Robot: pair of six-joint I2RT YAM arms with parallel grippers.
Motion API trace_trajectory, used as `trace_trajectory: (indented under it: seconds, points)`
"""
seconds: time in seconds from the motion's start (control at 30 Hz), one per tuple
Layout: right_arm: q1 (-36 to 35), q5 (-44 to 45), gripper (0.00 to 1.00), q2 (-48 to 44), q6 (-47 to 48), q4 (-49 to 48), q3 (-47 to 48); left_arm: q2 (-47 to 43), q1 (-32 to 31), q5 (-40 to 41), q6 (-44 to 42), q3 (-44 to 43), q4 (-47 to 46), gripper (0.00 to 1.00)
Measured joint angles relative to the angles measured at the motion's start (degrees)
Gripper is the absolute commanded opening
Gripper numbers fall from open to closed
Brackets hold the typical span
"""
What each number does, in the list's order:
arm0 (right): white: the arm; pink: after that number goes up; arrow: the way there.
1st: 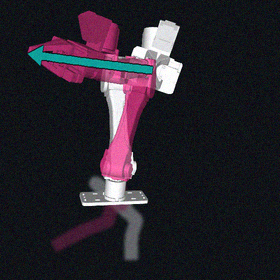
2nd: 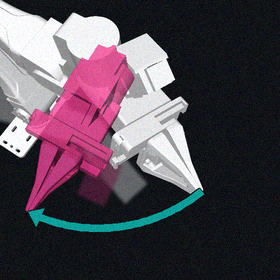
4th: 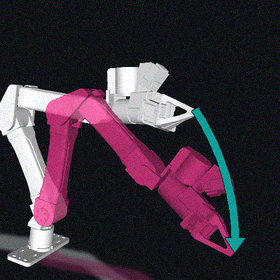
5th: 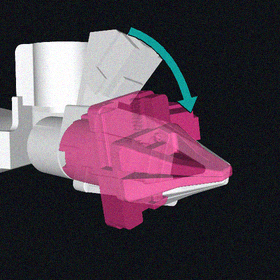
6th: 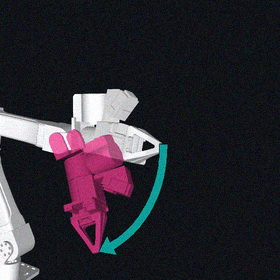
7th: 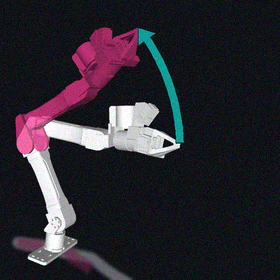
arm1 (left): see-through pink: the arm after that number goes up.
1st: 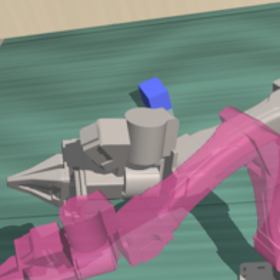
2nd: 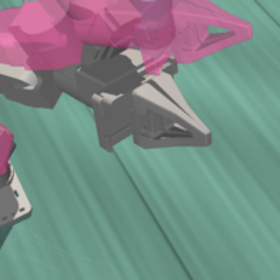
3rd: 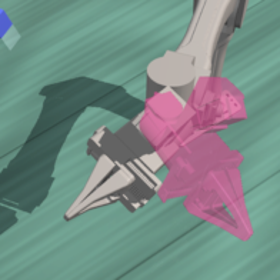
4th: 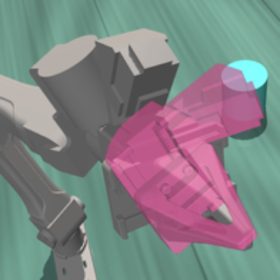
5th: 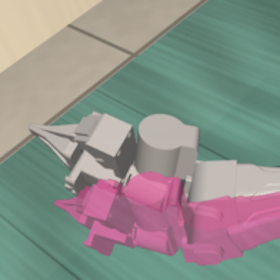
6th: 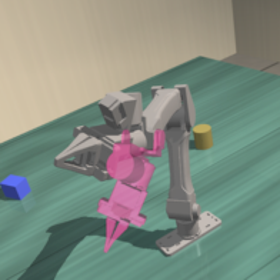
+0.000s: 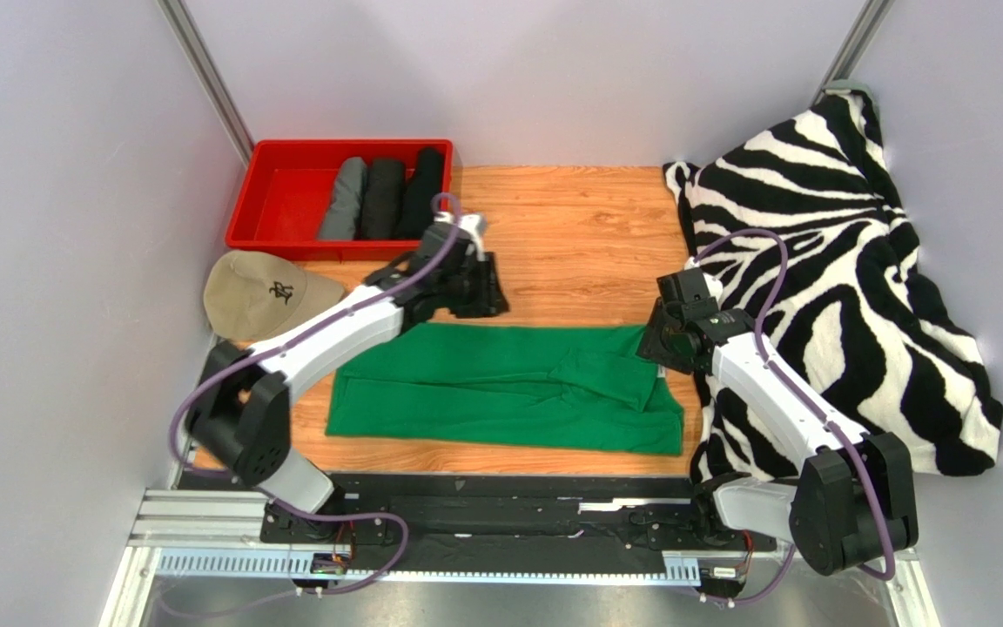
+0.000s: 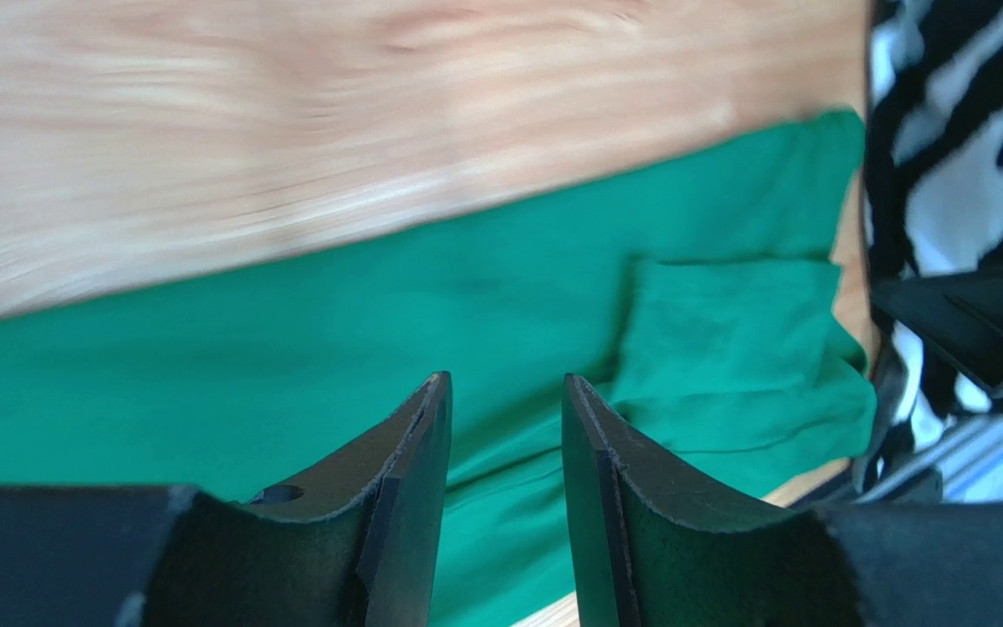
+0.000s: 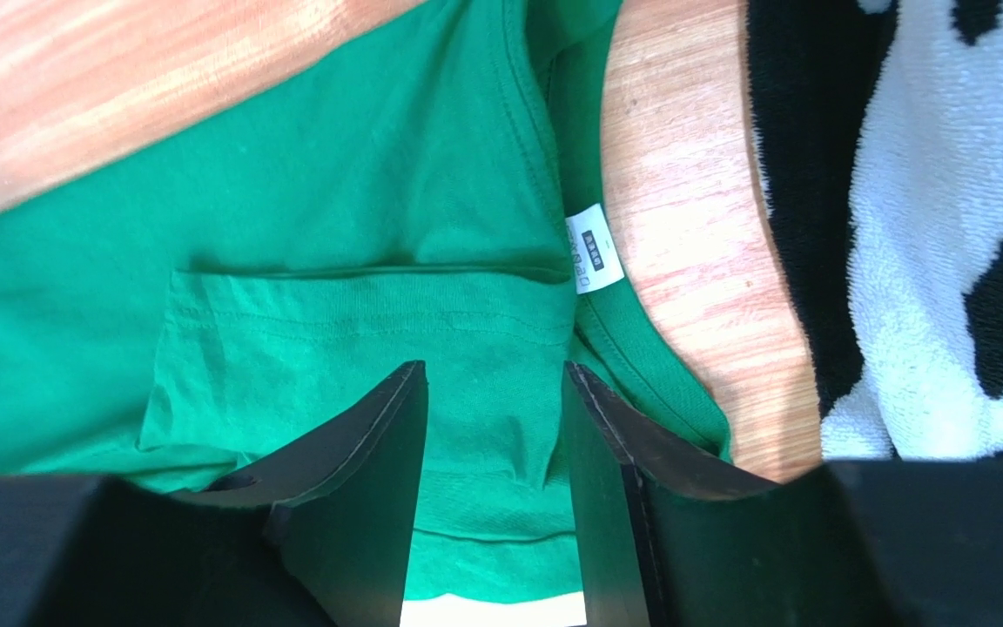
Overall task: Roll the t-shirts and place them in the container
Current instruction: Fold the T-shirt at the center of the board.
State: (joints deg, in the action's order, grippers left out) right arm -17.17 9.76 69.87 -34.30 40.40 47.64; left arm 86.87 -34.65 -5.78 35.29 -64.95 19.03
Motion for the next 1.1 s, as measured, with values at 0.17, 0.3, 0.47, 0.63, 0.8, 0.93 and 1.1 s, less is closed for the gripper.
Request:
trace_trajectory:
  seconds: [0.17, 0.3, 0.47, 0.63, 0.8, 0.93, 1.1]
  points:
    - [0.79, 0.22, 0.42, -2.14, -1.92, -1.01, -1.73, 13.77, -7.89, -2.89, -0.09, -6.84, -4.83, 0.45]
    - [1.62, 0.24, 0.41, -4.52, -3.21, -1.31, -4.48, 21.97, -11.3, -5.6, -0.07, -11.28, -6.54, 0.45]
    - [1.79, 0.04, 0.41, -4.92, -3.63, -1.31, -5.75, 26.43, -12.94, -6.16, 0.22, -13.51, -7.8, 0.45]
    - [1.88, -0.5, 0.4, -4.96, -3.63, -2.12, -6.03, 28.46, -13.38, -5.81, 0.26, -14.82, -7.72, 0.45]
    - [1.88, -1.31, 0.4, -4.96, -3.61, -2.21, -6.25, 30.38, -13.66, -4.57, 0.07, -16.55, -7.58, 0.45]
    - [1.88, -1.53, 0.4, -4.96, -3.58, -2.38, -6.25, 30.95, -13.88, -3.1, -0.24, -16.94, -6.99, 0.43]
    - [1.88, -1.79, 0.4, -4.94, -3.58, -2.58, -6.25, 31.82, -14.16, -2.71, -0.76, -17.27, -6.82, 0.41]
